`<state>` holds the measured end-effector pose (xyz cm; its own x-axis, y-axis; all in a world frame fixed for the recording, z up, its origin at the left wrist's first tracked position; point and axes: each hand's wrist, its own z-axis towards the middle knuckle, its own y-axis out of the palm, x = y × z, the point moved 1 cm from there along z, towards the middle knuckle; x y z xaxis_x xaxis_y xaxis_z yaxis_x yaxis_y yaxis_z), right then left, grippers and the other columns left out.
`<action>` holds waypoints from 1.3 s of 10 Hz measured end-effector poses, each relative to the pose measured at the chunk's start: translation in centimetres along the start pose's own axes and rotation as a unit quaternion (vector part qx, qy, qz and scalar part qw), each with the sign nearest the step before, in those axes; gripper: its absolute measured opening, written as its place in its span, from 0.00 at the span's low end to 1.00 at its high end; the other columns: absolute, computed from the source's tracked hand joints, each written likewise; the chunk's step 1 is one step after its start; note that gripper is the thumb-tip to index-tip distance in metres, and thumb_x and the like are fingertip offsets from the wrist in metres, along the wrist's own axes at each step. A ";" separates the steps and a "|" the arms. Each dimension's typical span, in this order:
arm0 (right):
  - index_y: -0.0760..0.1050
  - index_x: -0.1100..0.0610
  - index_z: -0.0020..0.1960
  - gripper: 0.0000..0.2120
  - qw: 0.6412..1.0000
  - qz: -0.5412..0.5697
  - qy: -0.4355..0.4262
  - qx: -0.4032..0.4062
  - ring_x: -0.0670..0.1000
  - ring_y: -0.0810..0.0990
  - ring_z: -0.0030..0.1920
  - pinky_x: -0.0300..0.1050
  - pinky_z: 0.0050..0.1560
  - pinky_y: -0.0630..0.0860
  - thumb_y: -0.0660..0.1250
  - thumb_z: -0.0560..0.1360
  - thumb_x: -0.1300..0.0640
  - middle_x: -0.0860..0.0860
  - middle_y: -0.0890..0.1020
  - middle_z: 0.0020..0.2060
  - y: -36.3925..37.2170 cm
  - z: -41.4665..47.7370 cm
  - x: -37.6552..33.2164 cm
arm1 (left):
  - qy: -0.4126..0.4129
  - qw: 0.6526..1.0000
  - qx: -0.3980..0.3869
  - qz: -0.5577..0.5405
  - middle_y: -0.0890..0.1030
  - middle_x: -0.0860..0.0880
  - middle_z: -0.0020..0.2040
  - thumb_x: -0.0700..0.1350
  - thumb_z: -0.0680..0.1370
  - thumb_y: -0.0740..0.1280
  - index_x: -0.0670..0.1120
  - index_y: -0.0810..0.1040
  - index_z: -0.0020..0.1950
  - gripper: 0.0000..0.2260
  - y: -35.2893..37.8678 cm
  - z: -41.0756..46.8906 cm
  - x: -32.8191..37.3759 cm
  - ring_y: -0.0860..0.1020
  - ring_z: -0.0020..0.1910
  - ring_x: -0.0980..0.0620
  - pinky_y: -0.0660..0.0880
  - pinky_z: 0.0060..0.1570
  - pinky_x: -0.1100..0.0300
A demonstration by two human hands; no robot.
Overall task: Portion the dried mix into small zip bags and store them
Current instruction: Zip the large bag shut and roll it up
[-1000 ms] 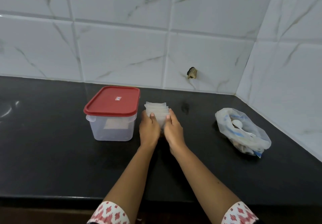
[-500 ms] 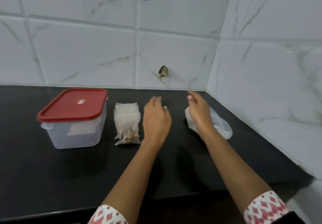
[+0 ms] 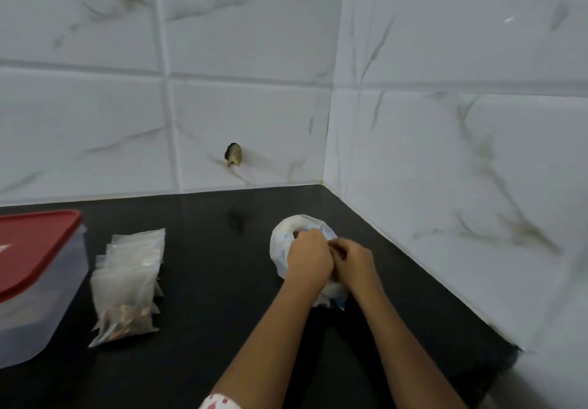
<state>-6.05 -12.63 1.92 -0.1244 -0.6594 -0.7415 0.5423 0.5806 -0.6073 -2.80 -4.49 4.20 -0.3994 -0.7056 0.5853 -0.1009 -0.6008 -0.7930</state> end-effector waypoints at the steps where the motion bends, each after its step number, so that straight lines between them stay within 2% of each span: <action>1: 0.79 0.59 0.53 0.09 1.000 -0.016 -0.006 -0.018 0.54 0.80 0.47 0.34 0.41 0.68 0.64 0.75 0.58 0.57 0.82 0.46 0.2 0.7 0.6 | -0.002 1.000 -0.004 0.006 0.76 0.39 0.60 0.38 0.80 0.57 0.37 0.74 0.60 0.12 0.6 0.6 -0.8 0.74 0.59 0.41 0.71 0.54 0.55; 2: 0.78 0.57 0.55 0.11 0.998 -0.045 -0.003 -0.046 0.54 0.80 0.47 0.38 0.46 0.71 0.65 0.73 0.59 0.56 0.81 0.46 0.2 1.1 0.5 | -0.015 1.000 -0.014 -0.013 0.77 0.39 0.59 0.37 0.79 0.58 0.38 0.76 0.59 0.12 0.4 1.4 -1.1 0.75 0.59 0.41 0.71 0.53 0.55; 3: 0.77 0.55 0.57 0.14 0.996 -0.056 -0.017 -0.065 0.50 0.78 0.44 0.39 0.45 0.73 0.65 0.72 0.60 0.54 0.81 0.46 0.0 0.8 0.2 | -0.035 0.999 -0.027 -0.013 0.77 0.40 0.59 0.37 0.78 0.58 0.40 0.75 0.61 0.13 0.4 1.7 -0.9 0.75 0.59 0.42 0.71 0.52 0.55; 4: 0.78 0.57 0.57 0.14 0.997 -0.044 -0.037 -0.045 0.51 0.80 0.44 0.40 0.46 0.75 0.66 0.72 0.63 0.55 0.83 0.46 -0.3 0.7 0.1 | -0.083 0.994 -0.067 0.000 0.79 0.44 0.57 0.40 0.79 0.61 0.44 0.73 0.65 0.15 0.4 2.2 -0.7 0.77 0.57 0.46 0.69 0.49 0.60; 5: 0.79 0.58 0.56 0.14 0.999 -0.032 -0.040 -0.008 0.52 0.80 0.45 0.33 0.43 0.71 0.66 0.71 0.66 0.56 0.83 0.44 -0.4 0.8 0.4 | -0.074 0.995 -0.043 -0.053 0.80 0.42 0.55 0.38 0.78 0.61 0.42 0.71 0.65 0.16 0.3 1.9 -0.4 0.78 0.54 0.45 0.75 0.57 0.54; 6: 0.79 0.57 0.54 0.14 0.998 0.012 -0.047 0.027 0.49 0.78 0.43 0.27 0.40 0.70 0.65 0.71 0.67 0.55 0.81 0.44 -0.8 0.7 0.6 | -0.052 0.993 -0.008 -0.104 0.79 0.42 0.55 0.37 0.79 0.58 0.43 0.70 0.66 0.16 0.1 1.2 -0.1 0.79 0.52 0.45 0.77 0.54 0.51; 7: 0.79 0.56 0.56 0.14 0.994 0.080 -0.041 0.064 0.46 0.78 0.46 0.30 0.46 0.73 0.65 0.73 0.67 0.50 0.81 0.45 -1.5 0.5 0.6 | 0.014 0.985 0.042 -0.168 0.78 0.47 0.53 0.36 0.79 0.58 0.44 0.71 0.65 0.15 0.0 0.9 0.7 0.77 0.49 0.50 0.77 0.50 0.54; 8: 0.78 0.54 0.55 0.13 0.978 0.190 0.022 0.088 0.42 0.78 0.45 0.33 0.43 0.76 0.64 0.75 0.66 0.46 0.80 0.45 -2.2 0.4 1.1 | 0.070 0.975 0.063 -0.202 0.78 0.47 0.57 0.35 0.79 0.58 0.43 0.71 0.64 0.15 0.3 0.2 1.8 0.74 0.49 0.54 0.70 0.47 0.65; 9: 0.78 0.54 0.56 0.13 0.946 0.290 0.103 0.101 0.45 0.80 0.48 0.41 0.50 0.77 0.63 0.75 0.66 0.49 0.82 0.48 -2.3 0.7 2.1 | 0.096 0.971 0.040 -0.213 0.77 0.47 0.59 0.36 0.80 0.56 0.43 0.69 0.67 0.16 1.1 -0.5 3.0 0.71 0.49 0.58 0.65 0.40 0.74; 10: 0.80 0.57 0.54 0.13 0.926 0.316 0.157 0.132 0.50 0.83 0.47 0.47 0.51 0.79 0.63 0.72 0.66 0.53 0.84 0.47 -2.2 0.9 3.2 | 0.087 0.972 -0.019 -0.217 0.77 0.45 0.58 0.37 0.80 0.55 0.43 0.70 0.66 0.15 2.3 -1.0 4.7 0.74 0.54 0.52 0.67 0.44 0.69; 11: 0.81 0.58 0.53 0.12 0.919 0.293 0.213 0.155 0.53 0.83 0.45 0.52 0.52 0.80 0.65 0.71 0.62 0.55 0.84 0.46 -2.4 0.9 4.6 | 0.043 0.966 -0.066 -0.245 0.78 0.47 0.51 0.36 0.79 0.54 0.47 0.75 0.51 0.11 4.2 -0.7 6.2 0.73 0.51 0.50 0.68 0.43 0.64; 12: 0.82 0.60 0.50 0.10 0.926 0.249 0.234 0.160 0.54 0.83 0.44 0.51 0.51 0.80 0.65 0.73 0.60 0.56 0.84 0.44 -2.7 1.0 5.4 | 0.004 0.962 -0.078 -0.263 0.76 0.43 0.63 0.36 0.80 0.53 0.44 0.76 0.57 0.14 5.6 -0.4 6.4 0.73 0.57 0.50 0.68 0.52 0.62; 13: 0.82 0.61 0.51 0.11 0.951 0.183 0.206 0.142 0.56 0.82 0.45 0.51 0.51 0.80 0.63 0.74 0.63 0.58 0.84 0.44 -2.6 1.0 5.1 | -0.021 0.956 -0.079 -0.281 0.72 0.44 0.67 0.37 0.80 0.52 0.41 0.69 0.69 0.18 5.6 -0.3 5.8 0.71 0.65 0.49 0.67 0.62 0.60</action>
<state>-7.25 -18.00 -0.01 -0.1670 -0.1614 -0.9726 0.8066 0.5449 -0.2290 -5.96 -11.84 3.09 -0.2040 -0.3039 0.9306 -0.4269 -0.8278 -0.3640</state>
